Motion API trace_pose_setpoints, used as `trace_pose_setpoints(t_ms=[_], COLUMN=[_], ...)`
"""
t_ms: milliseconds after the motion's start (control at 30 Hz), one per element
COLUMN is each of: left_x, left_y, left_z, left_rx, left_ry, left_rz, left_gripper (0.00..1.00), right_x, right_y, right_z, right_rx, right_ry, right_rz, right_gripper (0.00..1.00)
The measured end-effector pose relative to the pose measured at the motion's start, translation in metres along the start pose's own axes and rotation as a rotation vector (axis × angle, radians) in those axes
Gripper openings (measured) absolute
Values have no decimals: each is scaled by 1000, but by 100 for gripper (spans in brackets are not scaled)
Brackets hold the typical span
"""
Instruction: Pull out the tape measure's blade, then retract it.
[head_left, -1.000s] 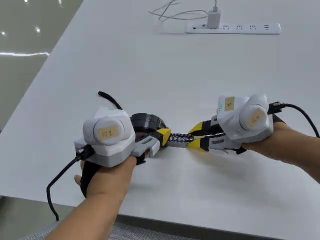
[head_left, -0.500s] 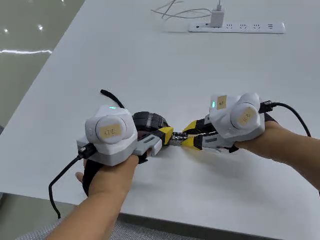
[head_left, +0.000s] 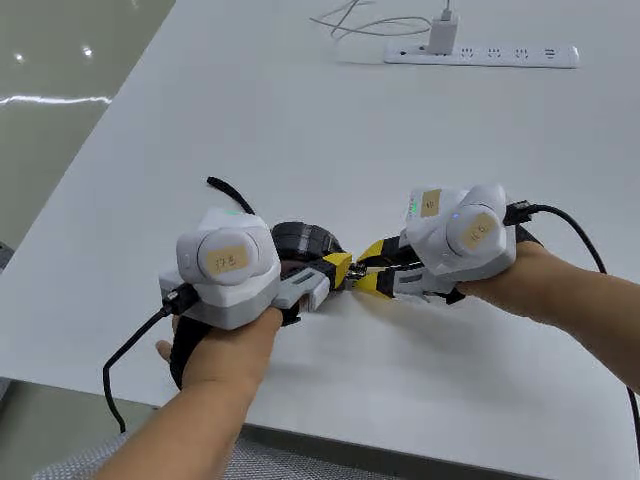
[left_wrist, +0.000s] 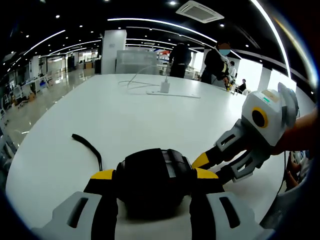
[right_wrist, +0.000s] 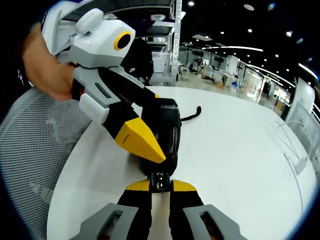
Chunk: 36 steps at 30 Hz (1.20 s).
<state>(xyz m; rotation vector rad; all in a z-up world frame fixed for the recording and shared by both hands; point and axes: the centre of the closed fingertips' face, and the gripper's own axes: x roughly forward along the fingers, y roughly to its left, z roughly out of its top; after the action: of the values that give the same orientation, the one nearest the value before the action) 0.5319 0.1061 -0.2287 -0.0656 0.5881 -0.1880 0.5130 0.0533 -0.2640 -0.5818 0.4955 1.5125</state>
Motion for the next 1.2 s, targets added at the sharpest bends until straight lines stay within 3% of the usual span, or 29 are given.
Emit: trace_pose_setpoints(t_ms=[1033, 1200], left_x=[0, 0], left_y=[1, 1], left_z=[1, 1], left_rx=[-5, -7], left_ry=[-10, -11], left_rz=[6, 7], left_gripper=[54, 54], right_x=[5, 6], right_y=[-1, -1], right_z=[4, 4], right_rx=[-6, 25], right_ry=[-12, -9], right_rz=[6, 1], right_gripper=[10, 11])
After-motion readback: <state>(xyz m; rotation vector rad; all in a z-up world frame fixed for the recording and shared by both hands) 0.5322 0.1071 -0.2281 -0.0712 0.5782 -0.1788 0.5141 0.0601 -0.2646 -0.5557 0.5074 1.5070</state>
